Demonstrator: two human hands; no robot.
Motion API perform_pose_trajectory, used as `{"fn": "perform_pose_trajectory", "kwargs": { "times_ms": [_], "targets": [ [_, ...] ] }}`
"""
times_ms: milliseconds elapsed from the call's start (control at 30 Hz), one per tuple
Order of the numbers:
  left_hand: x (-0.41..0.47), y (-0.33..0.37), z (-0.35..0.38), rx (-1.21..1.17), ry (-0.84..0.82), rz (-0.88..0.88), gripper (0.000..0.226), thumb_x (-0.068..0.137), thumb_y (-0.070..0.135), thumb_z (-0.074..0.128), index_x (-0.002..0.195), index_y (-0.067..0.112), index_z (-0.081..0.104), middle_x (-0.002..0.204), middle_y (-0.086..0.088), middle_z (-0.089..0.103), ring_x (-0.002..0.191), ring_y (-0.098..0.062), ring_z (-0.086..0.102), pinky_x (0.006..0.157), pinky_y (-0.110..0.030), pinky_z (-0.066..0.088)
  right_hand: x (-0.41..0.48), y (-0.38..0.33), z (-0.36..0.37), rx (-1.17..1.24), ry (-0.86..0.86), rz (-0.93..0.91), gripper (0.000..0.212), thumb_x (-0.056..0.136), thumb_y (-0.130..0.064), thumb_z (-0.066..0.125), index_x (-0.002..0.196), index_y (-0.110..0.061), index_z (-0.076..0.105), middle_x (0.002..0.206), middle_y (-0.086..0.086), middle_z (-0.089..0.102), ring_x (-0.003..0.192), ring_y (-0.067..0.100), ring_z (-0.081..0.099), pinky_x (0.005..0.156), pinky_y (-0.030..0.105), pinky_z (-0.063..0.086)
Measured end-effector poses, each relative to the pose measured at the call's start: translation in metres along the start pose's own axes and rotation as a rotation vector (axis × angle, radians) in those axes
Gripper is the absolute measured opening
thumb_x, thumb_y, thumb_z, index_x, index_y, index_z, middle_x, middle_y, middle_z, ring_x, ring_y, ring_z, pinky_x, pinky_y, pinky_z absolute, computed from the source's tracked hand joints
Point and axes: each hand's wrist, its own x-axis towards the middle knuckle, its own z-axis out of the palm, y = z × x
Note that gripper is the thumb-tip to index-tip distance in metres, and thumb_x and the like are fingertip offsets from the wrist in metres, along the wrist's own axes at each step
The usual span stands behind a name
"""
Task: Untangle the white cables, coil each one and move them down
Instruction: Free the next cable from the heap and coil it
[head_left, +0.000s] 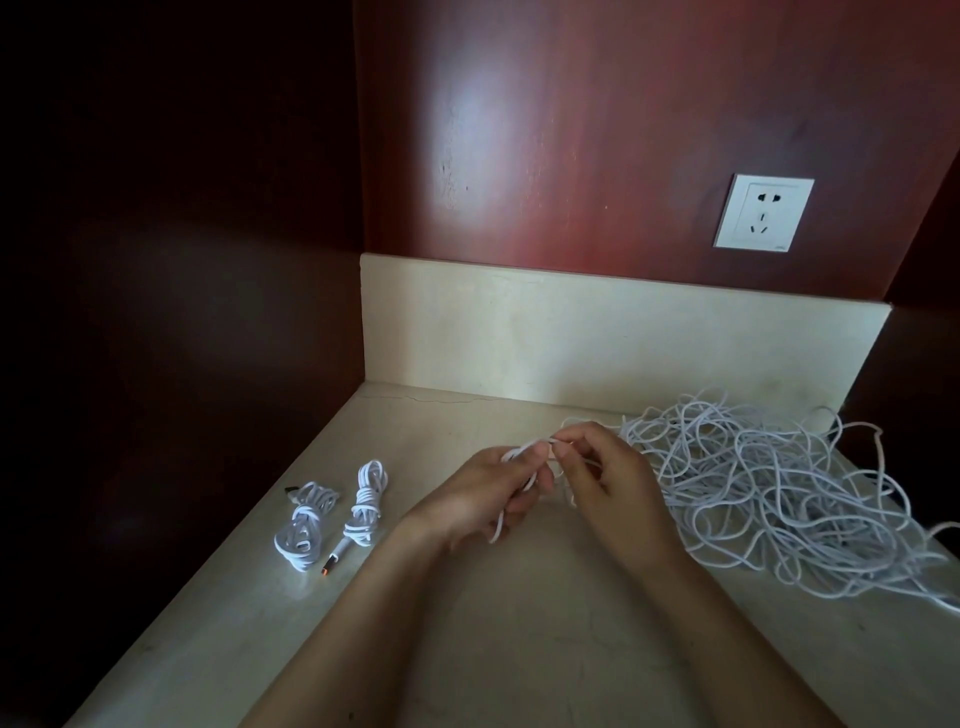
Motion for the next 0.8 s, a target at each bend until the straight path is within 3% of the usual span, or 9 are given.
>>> {"fn": "perform_pose_trajectory", "kwargs": {
  "times_ms": [133, 233, 333, 400, 467, 567, 667, 800],
  "targets": [
    [0.005, -0.006, 0.006, 0.117, 0.279, 0.229, 0.039, 0.104, 0.029, 0.040, 0.090, 0.006, 0.068, 0.052, 0.001, 0.052, 0.037, -0.002, 0.042, 0.043, -0.017, 0.034, -0.002, 0.003, 0.001, -0.099, -0.008, 0.032, 0.013, 0.097, -0.021, 0.058, 0.100, -0.027, 0.069, 0.087, -0.014, 0.070, 0.081, 0.003, 0.065, 0.072, 0.035, 0.054],
    [0.008, -0.005, 0.003, 0.014, 0.542, 0.359, 0.035, 0.104, 0.027, 0.041, 0.097, 0.010, 0.071, 0.075, 0.007, 0.072, 0.049, 0.000, 0.048, 0.049, -0.015, 0.038, -0.004, 0.005, 0.004, -0.172, -0.028, 0.042, 0.015, 0.096, -0.028, 0.058, 0.108, -0.029, 0.068, 0.095, -0.013, 0.072, 0.088, 0.007, 0.067, 0.076, 0.037, 0.055],
    [0.008, -0.003, -0.004, -0.193, 0.575, 0.365, 0.035, 0.105, 0.030, 0.036, 0.108, 0.016, 0.068, 0.100, 0.005, 0.075, 0.079, -0.006, 0.063, 0.065, -0.019, 0.049, -0.005, 0.007, 0.011, -0.250, -0.134, 0.035, 0.020, 0.098, -0.033, 0.053, 0.114, -0.030, 0.065, 0.101, -0.011, 0.071, 0.093, 0.009, 0.065, 0.082, 0.036, 0.052],
    [0.007, 0.000, -0.004, -0.367, 0.551, 0.359, 0.035, 0.106, 0.031, 0.034, 0.104, 0.016, 0.066, 0.095, -0.002, 0.076, 0.092, -0.011, 0.069, 0.080, -0.024, 0.052, -0.006, 0.005, 0.016, -0.291, -0.235, 0.024, 0.033, 0.097, -0.040, 0.044, 0.123, -0.031, 0.063, 0.107, -0.010, 0.070, 0.100, 0.012, 0.062, 0.087, 0.034, 0.049],
    [0.007, 0.005, -0.003, -0.554, 0.574, 0.385, 0.036, 0.106, 0.031, 0.033, 0.093, 0.014, 0.062, 0.072, -0.002, 0.070, 0.075, -0.017, 0.070, 0.076, -0.030, 0.054, -0.006, 0.004, 0.019, -0.318, -0.282, 0.011, 0.043, 0.093, -0.040, 0.042, 0.128, -0.027, 0.063, 0.117, -0.006, 0.069, 0.110, 0.016, 0.060, 0.094, 0.032, 0.046],
    [0.007, 0.011, -0.010, -0.755, 0.681, 0.438, 0.038, 0.107, 0.028, 0.031, 0.078, 0.012, 0.050, 0.050, 0.004, 0.040, 0.043, -0.011, 0.044, 0.050, -0.025, 0.047, 0.000, 0.014, 0.014, -0.485, -0.343, 0.004, 0.048, 0.092, -0.041, 0.042, 0.131, -0.023, 0.061, 0.131, -0.002, 0.063, 0.128, 0.019, 0.052, 0.108, 0.034, 0.034],
    [0.006, 0.013, -0.020, -0.802, 0.782, 0.416, 0.038, 0.107, 0.031, 0.032, 0.074, 0.017, 0.043, 0.048, 0.009, 0.028, 0.039, -0.007, 0.028, 0.041, -0.018, 0.029, 0.002, 0.025, 0.004, -0.684, -0.416, 0.053, 0.043, 0.097, -0.039, 0.045, 0.136, -0.025, 0.054, 0.142, -0.004, 0.053, 0.141, 0.016, 0.036, 0.116, 0.039, 0.017],
    [0.009, 0.010, -0.020, -0.816, 0.755, 0.371, 0.037, 0.106, 0.034, 0.033, 0.074, 0.018, 0.043, 0.048, 0.009, 0.026, 0.038, -0.006, 0.027, 0.040, -0.017, 0.024, 0.001, 0.016, 0.011, -0.662, -0.273, -0.040, 0.050, 0.087, -0.048, 0.039, 0.125, -0.025, 0.064, 0.130, -0.001, 0.063, 0.134, 0.021, 0.048, 0.118, 0.045, 0.017]
  ]
}}
